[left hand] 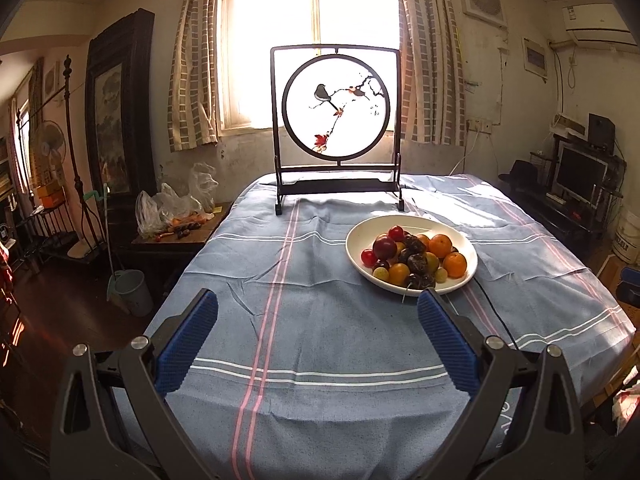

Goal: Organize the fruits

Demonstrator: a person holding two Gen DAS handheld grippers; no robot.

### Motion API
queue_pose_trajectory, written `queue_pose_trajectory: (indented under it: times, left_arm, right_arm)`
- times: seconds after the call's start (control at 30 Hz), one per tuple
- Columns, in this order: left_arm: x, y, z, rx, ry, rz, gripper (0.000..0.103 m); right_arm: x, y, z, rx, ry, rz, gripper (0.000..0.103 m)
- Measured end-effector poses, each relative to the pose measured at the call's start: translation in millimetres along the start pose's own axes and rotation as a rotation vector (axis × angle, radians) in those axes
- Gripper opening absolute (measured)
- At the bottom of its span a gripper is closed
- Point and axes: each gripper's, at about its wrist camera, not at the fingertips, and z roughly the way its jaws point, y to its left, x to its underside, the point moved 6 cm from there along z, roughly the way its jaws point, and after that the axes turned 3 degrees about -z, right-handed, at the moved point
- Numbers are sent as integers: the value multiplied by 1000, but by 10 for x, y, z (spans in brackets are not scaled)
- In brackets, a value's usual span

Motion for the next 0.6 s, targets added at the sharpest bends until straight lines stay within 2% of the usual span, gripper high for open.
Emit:
queue_pose_trajectory:
  times: [0.13,0.6]
  left_arm:
    - [33,41,64,3,37,-22,98]
    - [88,36,132,2,59,-21,98]
  right_arm:
    - [-2,-1,2,2,1,-2,99]
    - [16,-57,15,11,5,6,99]
